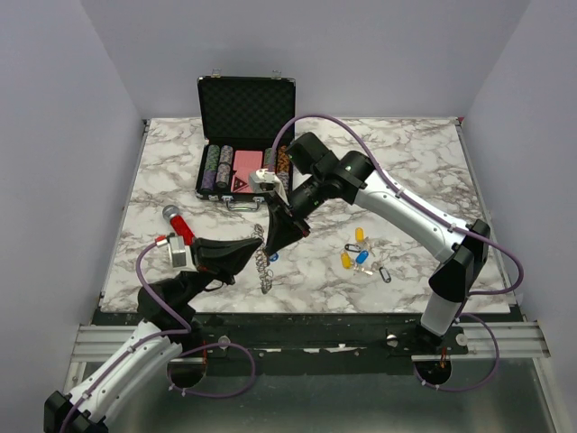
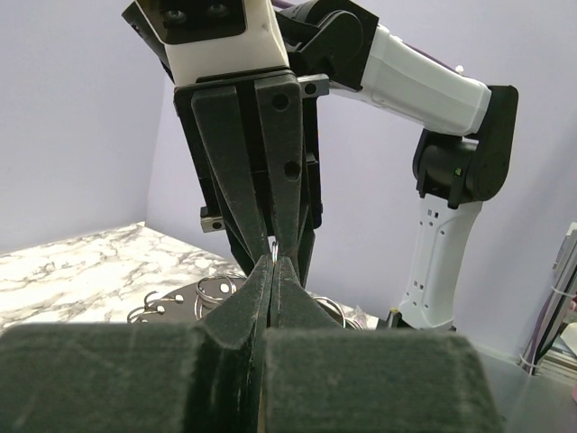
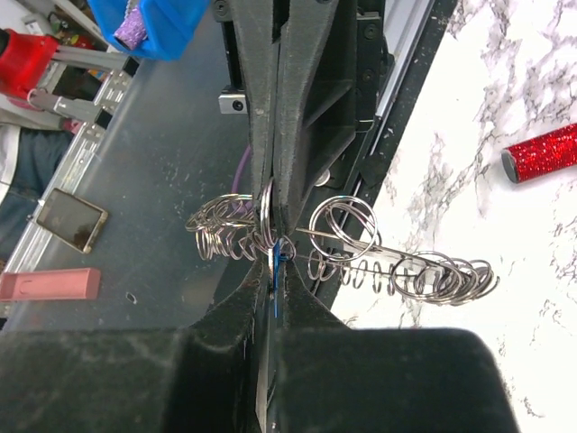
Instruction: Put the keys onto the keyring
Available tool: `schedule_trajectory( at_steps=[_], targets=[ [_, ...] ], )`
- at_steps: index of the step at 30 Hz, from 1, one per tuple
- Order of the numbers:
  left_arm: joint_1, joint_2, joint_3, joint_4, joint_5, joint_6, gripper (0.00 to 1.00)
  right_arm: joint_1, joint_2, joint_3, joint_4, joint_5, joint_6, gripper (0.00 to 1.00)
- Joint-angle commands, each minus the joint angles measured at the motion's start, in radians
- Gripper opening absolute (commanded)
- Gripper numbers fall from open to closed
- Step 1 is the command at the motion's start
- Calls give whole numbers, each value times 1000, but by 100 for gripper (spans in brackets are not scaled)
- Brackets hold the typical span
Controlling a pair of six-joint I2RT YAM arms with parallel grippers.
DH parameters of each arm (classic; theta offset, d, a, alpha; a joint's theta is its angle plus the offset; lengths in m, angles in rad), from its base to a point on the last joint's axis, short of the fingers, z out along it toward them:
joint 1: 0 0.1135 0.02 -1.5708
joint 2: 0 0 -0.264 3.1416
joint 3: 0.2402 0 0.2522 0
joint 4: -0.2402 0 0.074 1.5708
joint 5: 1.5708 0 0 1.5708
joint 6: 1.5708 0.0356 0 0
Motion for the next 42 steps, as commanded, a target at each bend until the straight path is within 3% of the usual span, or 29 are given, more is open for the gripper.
schedule_trajectory(
  at_steps=[1,5,28,42],
  targets=[
    [5,-25,-10,-17,-32,14,0,8,-10,0,24,55,22,4],
    [5,-29,-5,-37,-24,14,0,8,-7,38,7,78,0,0],
    [5,-40,10,-126,16,48,0,-55,-13,147,-46,38,-44,1],
    [5,-31,26,-165,31,74,0,-55,-30,113,-62,176,-93,5]
  ],
)
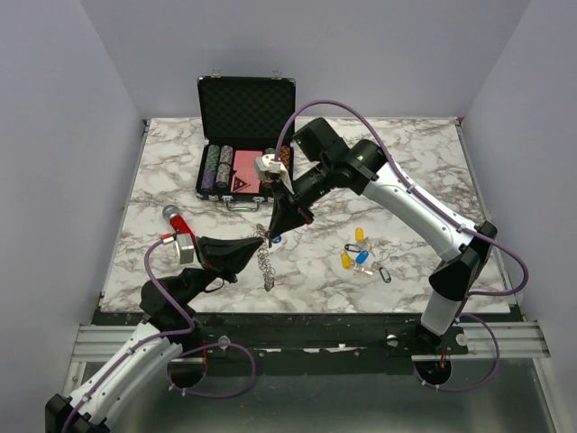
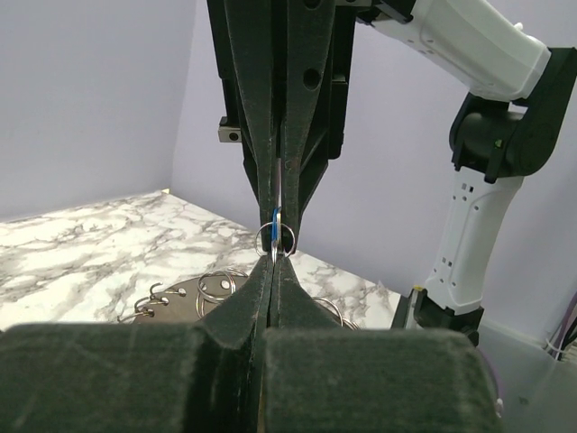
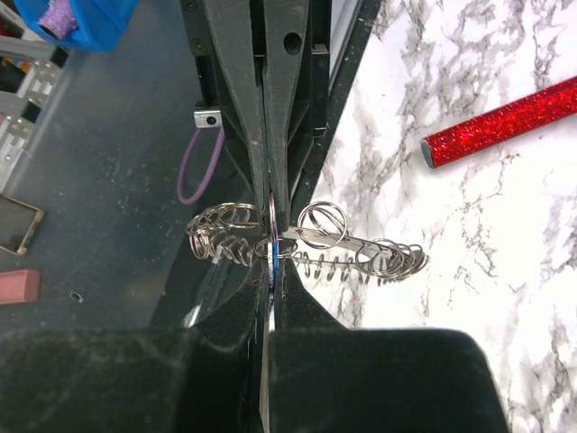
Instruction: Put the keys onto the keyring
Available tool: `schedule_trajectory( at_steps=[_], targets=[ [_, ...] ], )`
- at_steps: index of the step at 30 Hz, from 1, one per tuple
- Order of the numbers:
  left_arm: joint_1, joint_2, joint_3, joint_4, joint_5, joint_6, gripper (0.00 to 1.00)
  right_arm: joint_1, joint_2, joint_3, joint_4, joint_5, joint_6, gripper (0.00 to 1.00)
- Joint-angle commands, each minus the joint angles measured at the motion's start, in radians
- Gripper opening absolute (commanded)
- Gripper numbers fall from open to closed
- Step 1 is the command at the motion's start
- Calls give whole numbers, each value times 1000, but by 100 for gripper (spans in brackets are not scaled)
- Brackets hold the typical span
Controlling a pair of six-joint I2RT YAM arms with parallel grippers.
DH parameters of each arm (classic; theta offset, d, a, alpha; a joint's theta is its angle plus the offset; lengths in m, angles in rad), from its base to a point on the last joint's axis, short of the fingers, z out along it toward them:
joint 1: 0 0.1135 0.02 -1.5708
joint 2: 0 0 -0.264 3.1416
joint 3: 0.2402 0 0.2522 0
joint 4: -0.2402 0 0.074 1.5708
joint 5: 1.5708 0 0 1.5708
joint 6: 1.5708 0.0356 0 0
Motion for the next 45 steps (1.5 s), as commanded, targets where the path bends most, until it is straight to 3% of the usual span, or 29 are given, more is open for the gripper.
schedule_trajectory(
  at_steps=[1,23,25,28,30,41,45],
  targets=[
    [0,-4,24,-38,26,28,0,-8,-33,-7,-16,86,-58,5],
    [0,22,30,7,26,21,0,38,-48,-83,-58,132,-124,7],
    [0,25,30,7,26,24,0,38,-51,-83,-56,146,-119,14],
    [0,36,38,1,29,34,0,37,-67,-85,-56,181,-112,37],
    [2,48,48,-2,34,42,0,31,-84,-82,-65,213,-119,47],
    [4,247,202,-81,81,80,0,-271,-191,-135,0,181,-51,60],
    [2,388,336,-218,112,111,0,-383,-231,-244,68,193,28,75]
  ],
)
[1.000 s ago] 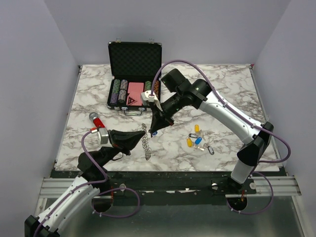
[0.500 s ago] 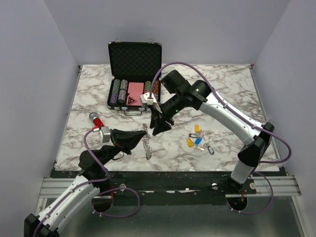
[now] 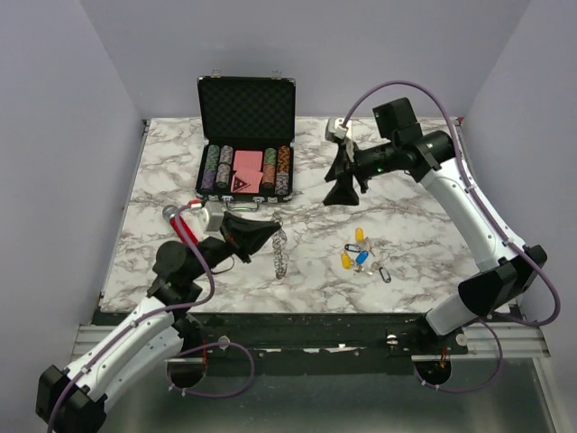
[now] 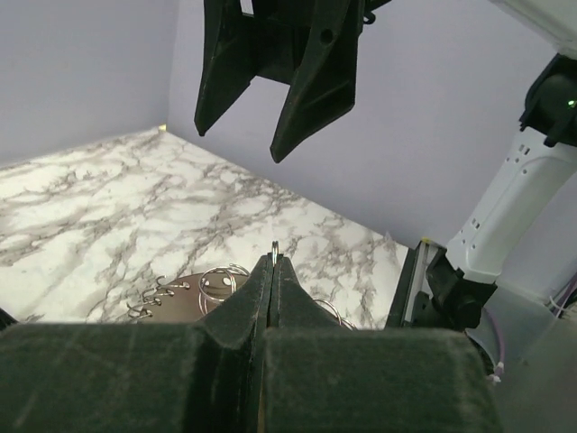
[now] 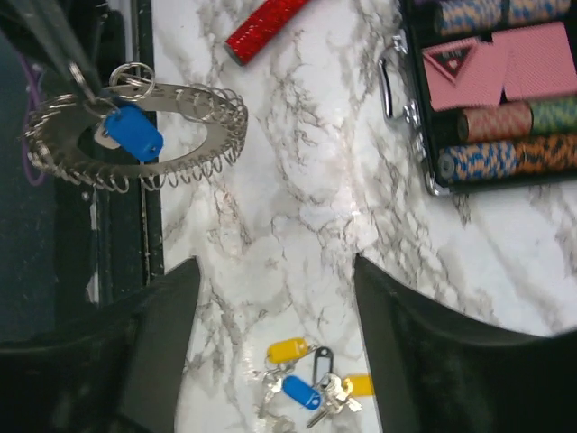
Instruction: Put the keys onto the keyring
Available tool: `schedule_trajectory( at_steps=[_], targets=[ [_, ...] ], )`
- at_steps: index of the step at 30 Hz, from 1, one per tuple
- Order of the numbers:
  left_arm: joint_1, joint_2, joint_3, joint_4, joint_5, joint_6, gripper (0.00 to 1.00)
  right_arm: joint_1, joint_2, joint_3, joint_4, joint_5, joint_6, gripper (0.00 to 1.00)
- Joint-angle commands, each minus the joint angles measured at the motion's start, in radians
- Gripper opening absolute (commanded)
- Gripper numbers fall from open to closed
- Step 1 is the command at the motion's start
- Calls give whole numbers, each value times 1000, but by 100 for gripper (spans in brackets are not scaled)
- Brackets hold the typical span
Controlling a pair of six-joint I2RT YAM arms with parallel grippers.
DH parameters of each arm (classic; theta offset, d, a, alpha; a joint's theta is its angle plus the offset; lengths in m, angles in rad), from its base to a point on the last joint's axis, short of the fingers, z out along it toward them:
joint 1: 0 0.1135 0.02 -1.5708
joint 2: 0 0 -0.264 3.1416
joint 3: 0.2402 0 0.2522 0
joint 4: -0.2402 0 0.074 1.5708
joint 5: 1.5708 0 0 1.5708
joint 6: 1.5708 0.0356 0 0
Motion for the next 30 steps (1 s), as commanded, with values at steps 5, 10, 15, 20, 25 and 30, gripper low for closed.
schedule_trajectory(
  at_steps=[5,10,15,20,25,30],
  targets=[
    [4,329,328,-220,123,63,0,-241,-236,-441,349,-150,213,95],
    [5,587,502,-203,180,34,0,-406,-393,-615,392,-14,209,96],
    [7,798,675,-221,177,31,0,-574,-505,-784,516,-86,287,99],
    [7,1028,862,-227,206,-10,0,-640,-553,-898,595,-137,315,100],
    [7,1202,1049,-263,192,-81,0,-667,-580,-947,619,-112,309,100],
    [7,1227,1048,-327,172,-80,0,-674,-588,-971,624,-105,293,100]
  ],
)
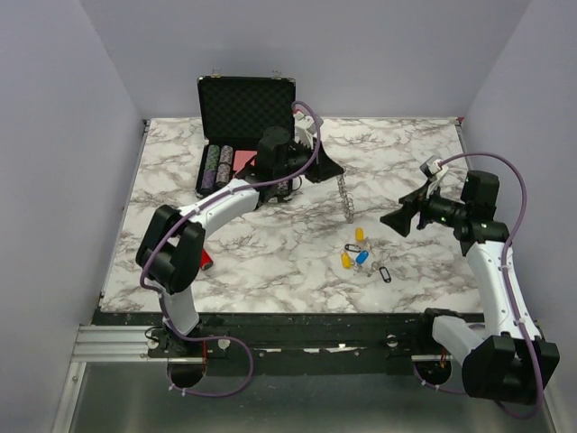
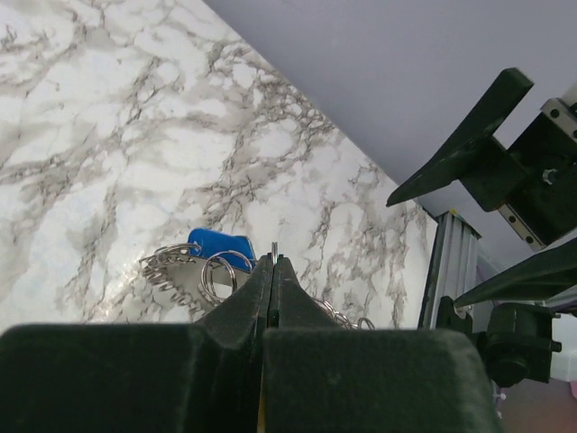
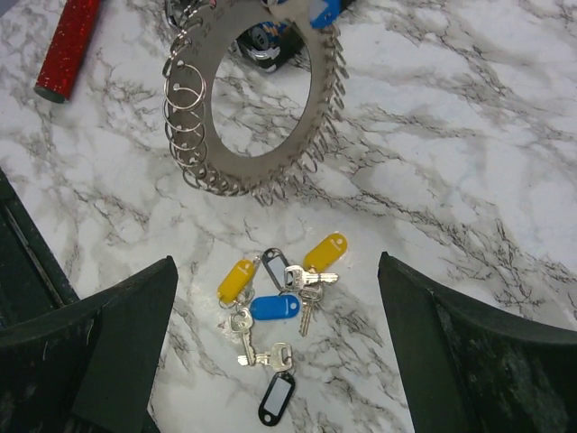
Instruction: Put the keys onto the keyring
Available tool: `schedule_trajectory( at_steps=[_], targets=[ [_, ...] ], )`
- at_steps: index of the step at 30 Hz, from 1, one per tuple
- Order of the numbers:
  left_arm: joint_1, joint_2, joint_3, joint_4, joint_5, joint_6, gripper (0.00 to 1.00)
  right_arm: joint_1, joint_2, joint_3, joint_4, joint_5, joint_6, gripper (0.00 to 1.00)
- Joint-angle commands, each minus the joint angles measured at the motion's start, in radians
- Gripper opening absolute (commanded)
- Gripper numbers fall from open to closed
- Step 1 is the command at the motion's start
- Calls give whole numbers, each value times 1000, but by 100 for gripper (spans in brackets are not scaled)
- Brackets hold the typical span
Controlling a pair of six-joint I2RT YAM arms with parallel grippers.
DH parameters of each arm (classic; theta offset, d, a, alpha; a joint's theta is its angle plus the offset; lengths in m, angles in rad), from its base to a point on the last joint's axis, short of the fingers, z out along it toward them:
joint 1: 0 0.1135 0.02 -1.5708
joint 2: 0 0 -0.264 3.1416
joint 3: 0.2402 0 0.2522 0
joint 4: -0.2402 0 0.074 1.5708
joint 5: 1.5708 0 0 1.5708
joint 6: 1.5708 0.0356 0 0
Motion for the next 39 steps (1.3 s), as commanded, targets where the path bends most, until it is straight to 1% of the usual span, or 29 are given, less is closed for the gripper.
schedule_trajectory(
  at_steps=[1,8,9,12,14,18,20,22,24,25,27,28,30,33,35,37,38,39],
  targets=[
    [0,2,29,-65,-6,-32,0,-7,-13,-18,49,-19,-5,100],
    [0,74,80,-142,-29,-41,0,-9,-21,-16,45,-6,-8,100],
    [0,92,113,-162,-35,-38,0,-9,-21,-13,43,1,-8,100],
    [0,186,306,-283,-66,-38,0,-9,-21,-19,64,46,11,100],
    [0,249,415,-303,-97,-85,0,-10,-27,-24,95,111,48,100],
    [0,377,592,-256,-179,-205,0,-21,-31,-33,161,282,148,100],
    [0,451,658,-167,-201,-300,0,-22,-33,-30,187,377,188,100],
    [-9,543,757,-99,-219,-410,0,-24,-34,-28,207,475,218,100],
    [-30,644,889,-62,-241,-493,0,-32,-40,-28,224,582,245,100],
    [-47,710,987,-67,-258,-513,0,-36,-40,-28,230,628,251,100],
    [-82,817,1140,-74,-307,-567,0,-44,-42,-25,238,696,262,100],
    [-96,853,1179,-67,-334,-599,0,-47,-45,-27,241,713,265,100],
    [-128,892,1181,-32,-402,-648,0,-50,-48,-28,244,722,265,100],
    [-174,896,1140,-39,-480,-656,0,-52,-48,-28,242,721,266,100],
    [-200,908,1146,-56,-500,-664,8,-50,-50,-28,242,718,266,100],
    [-219,925,1169,-83,-509,-673,22,-50,-53,-28,242,716,266,100],
    [-226,932,1175,-100,-506,-678,26,-52,-53,-28,242,713,266,100],
    [-228,935,1170,-103,-500,-684,27,-50,-54,-30,242,710,266,100]
  ],
)
